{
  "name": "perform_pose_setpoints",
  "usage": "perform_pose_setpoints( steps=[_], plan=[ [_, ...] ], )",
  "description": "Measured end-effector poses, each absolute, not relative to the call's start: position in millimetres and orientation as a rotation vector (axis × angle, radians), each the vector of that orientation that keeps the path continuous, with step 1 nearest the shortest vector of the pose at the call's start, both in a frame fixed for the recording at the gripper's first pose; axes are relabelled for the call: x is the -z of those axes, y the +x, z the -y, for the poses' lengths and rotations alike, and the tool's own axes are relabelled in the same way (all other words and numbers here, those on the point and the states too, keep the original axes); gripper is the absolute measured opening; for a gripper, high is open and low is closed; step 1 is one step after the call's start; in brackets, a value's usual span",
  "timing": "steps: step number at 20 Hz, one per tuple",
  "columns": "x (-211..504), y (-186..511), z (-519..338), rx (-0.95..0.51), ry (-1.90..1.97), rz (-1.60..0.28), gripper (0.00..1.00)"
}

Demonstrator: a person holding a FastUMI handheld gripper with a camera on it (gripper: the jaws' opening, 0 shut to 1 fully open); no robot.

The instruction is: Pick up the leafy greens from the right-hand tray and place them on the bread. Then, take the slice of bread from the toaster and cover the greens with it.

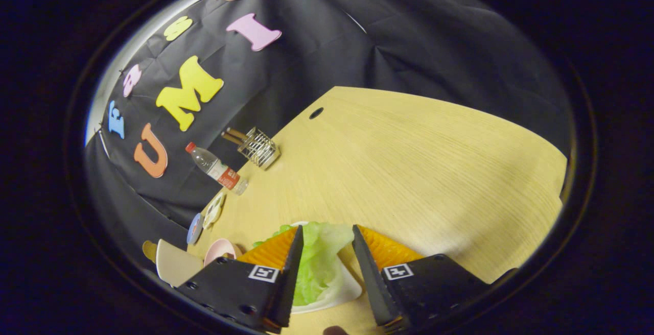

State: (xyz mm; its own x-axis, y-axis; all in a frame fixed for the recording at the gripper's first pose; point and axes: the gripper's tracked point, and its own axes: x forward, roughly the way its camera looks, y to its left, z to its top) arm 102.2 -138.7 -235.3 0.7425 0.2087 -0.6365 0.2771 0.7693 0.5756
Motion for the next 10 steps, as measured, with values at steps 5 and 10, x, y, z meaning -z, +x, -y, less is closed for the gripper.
perform_pose_setpoints(
  steps=[5,10],
  plan=[
    [234,105,149,0.014,0.731,-0.739,0.01],
    [195,102,139,-0.054,0.71,-0.655,0.0]
  ],
)
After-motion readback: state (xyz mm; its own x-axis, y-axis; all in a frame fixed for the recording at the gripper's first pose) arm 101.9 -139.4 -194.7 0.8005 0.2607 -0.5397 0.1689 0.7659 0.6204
